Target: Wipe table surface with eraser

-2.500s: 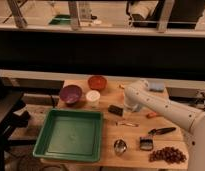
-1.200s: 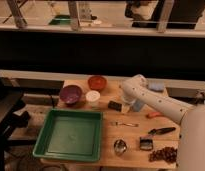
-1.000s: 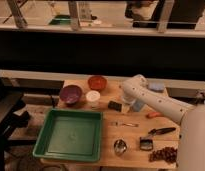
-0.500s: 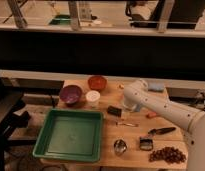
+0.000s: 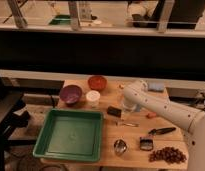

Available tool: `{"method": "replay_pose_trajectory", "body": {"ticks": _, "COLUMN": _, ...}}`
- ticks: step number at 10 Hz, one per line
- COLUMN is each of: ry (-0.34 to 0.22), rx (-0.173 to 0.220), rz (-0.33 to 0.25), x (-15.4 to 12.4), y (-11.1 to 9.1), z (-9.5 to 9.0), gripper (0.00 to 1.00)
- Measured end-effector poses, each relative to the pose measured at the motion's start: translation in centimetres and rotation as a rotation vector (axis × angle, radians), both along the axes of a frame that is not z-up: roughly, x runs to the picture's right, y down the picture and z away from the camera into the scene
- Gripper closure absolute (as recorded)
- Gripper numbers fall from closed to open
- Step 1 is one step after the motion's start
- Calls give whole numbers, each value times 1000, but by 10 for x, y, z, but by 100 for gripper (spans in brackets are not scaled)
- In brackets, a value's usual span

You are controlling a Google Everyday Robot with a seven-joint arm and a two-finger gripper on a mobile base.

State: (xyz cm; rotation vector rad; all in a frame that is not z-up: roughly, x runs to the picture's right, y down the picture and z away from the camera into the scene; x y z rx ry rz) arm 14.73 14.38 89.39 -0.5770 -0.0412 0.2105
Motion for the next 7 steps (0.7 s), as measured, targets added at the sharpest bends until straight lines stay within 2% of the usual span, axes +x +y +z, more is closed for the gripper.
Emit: {"method": "replay_pose_trajectory", "body": {"ticks": 7, "ry": 3, "rx": 1, "rz": 1, "x": 2, "y": 0, "z": 0, "gripper": 100}}
